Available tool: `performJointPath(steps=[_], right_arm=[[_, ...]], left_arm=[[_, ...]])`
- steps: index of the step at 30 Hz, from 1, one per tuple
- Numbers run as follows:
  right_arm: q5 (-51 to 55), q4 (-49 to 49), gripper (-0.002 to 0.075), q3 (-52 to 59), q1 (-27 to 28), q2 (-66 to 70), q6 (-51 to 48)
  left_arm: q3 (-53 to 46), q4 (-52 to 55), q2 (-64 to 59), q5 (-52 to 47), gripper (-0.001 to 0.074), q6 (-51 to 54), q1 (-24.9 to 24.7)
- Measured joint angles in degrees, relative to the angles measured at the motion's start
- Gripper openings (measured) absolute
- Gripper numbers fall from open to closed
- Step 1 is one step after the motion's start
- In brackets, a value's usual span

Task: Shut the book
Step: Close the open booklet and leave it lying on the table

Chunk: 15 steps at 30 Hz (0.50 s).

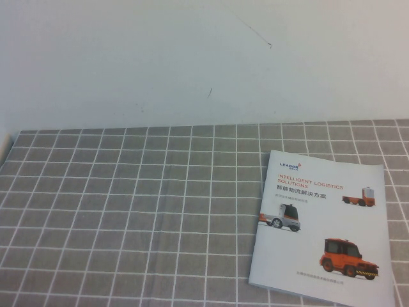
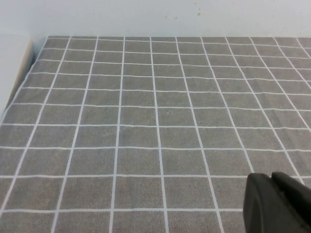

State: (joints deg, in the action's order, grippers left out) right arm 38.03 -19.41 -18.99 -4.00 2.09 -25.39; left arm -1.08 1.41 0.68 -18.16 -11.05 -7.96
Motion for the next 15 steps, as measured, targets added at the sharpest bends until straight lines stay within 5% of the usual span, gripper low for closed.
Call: performJointPath(steps=[15], right_arm=[[0.0, 0.0, -0.0003, 0.0, 0.0, 0.0, 0.0]], left_arm=[[0.1, 0.2, 0.0, -0.4, -0.0004, 0.0, 0.0]])
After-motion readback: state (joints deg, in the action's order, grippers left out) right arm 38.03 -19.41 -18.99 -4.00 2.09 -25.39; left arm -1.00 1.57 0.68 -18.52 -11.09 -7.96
